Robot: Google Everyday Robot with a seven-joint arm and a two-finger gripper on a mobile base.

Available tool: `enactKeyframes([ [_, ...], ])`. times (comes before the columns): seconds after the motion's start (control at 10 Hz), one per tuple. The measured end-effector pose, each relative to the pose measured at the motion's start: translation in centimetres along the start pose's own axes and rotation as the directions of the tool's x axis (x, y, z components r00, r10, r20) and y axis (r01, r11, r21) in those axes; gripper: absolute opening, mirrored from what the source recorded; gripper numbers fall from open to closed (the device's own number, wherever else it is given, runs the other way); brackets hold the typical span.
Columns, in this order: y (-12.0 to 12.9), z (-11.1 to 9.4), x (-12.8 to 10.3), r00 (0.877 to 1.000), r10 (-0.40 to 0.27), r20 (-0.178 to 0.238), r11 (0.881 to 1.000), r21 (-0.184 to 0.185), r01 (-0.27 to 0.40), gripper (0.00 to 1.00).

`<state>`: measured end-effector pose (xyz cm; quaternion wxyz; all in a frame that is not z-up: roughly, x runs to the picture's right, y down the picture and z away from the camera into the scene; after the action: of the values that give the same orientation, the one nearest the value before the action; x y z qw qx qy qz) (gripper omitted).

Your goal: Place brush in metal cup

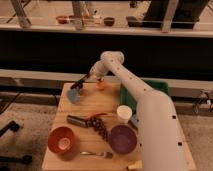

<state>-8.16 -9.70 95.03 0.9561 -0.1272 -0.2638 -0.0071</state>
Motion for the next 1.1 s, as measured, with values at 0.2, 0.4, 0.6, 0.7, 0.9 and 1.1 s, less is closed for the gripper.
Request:
enactKeyframes([
  [0.2, -0.1, 0.2, -0.3, 1.0, -0.001, 0.007, 1.0, 0.001, 0.001, 0.0],
  [0.4, -0.2, 0.5, -0.4, 1.0, 0.0, 0.014, 1.0, 0.001, 0.0, 0.0],
  [0.6, -0.2, 0.7, -0.5, 1.0, 0.003, 0.021, 1.0, 0.002, -0.003, 0.0],
  [0.7, -0.2, 0.9, -0.6, 1.0, 0.003, 0.026, 1.0, 0.002, -0.003, 0.0],
  [0.9, -0.1, 1.4, -0.9, 0.999, 0.004, 0.033, 1.0, -0.003, -0.004, 0.0],
  [1.1, 0.1, 2.0, -1.3, 0.999, 0.004, 0.04, 1.0, -0.01, -0.004, 0.0],
])
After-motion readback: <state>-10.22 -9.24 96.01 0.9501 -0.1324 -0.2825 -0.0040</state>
